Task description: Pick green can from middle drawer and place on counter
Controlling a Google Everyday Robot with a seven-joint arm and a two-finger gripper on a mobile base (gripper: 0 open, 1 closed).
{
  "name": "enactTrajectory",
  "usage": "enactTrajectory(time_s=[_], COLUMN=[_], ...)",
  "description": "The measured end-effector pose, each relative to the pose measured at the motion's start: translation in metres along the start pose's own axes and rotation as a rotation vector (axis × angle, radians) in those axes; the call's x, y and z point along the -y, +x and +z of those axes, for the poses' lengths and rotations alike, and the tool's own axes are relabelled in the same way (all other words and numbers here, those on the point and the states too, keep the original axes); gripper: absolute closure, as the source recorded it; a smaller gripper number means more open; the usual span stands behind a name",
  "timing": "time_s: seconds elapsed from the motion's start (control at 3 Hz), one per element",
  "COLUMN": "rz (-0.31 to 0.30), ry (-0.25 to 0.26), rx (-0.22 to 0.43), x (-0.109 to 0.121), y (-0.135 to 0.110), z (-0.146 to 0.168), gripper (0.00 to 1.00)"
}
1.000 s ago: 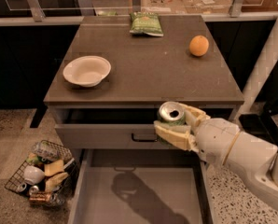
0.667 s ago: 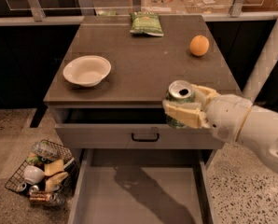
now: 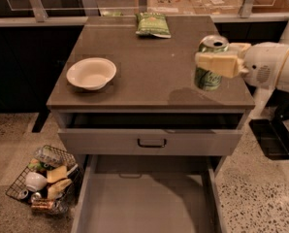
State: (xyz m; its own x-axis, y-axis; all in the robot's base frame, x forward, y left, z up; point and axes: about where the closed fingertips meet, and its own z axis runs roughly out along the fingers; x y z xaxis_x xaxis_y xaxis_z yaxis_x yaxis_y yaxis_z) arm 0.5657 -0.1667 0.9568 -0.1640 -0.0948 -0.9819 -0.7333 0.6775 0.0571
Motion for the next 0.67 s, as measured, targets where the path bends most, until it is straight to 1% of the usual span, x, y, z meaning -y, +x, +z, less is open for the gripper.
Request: enactTrajectory(time_s=[0.33,0.67], rz=[0.032,0.048], ry=[-0.019,-0.035], rx=[-0.008,-0.013], x=[0.037,0.063], y=[-0.006,0.013], z=[0.023,0.047], gripper=[1.00,1.00])
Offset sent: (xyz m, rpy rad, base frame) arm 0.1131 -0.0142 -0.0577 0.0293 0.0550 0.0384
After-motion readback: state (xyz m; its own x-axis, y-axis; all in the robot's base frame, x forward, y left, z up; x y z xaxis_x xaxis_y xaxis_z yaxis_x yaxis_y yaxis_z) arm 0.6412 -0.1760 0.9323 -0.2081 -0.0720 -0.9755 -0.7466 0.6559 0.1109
